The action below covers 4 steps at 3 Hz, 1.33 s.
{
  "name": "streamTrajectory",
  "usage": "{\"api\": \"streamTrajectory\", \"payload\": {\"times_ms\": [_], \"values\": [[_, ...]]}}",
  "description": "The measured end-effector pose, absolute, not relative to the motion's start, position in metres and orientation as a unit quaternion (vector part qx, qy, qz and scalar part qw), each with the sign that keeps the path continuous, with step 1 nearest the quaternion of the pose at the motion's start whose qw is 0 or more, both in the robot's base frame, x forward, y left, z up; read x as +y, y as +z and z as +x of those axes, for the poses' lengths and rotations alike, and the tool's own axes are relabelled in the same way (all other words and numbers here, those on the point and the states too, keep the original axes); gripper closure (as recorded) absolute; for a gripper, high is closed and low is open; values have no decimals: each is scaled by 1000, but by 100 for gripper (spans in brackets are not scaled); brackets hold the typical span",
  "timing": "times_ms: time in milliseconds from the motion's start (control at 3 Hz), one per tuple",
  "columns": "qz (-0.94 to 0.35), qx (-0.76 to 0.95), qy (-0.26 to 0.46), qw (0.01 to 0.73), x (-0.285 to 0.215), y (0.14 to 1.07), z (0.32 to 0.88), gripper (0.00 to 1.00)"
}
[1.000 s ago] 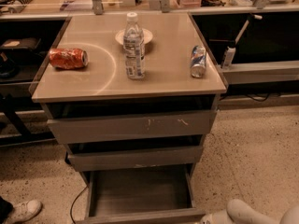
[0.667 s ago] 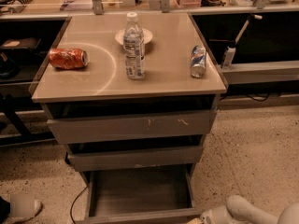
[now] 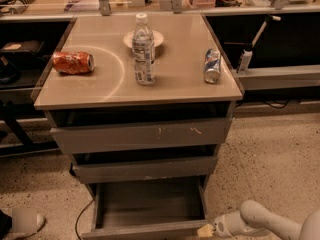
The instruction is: Close bottom drawer
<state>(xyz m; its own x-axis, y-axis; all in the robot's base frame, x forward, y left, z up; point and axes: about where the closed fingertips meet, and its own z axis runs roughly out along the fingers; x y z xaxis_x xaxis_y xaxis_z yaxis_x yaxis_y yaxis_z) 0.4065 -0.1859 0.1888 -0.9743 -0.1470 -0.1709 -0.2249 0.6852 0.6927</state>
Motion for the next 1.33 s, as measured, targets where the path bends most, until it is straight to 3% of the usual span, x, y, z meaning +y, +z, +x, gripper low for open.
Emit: {"api": "streamTrajectory", "payload": {"times_ms": [667,1333], "values": [[-80,911,399,65,-179,180,418,100],[-54,896,414,150,-175,203,479,100]]}}
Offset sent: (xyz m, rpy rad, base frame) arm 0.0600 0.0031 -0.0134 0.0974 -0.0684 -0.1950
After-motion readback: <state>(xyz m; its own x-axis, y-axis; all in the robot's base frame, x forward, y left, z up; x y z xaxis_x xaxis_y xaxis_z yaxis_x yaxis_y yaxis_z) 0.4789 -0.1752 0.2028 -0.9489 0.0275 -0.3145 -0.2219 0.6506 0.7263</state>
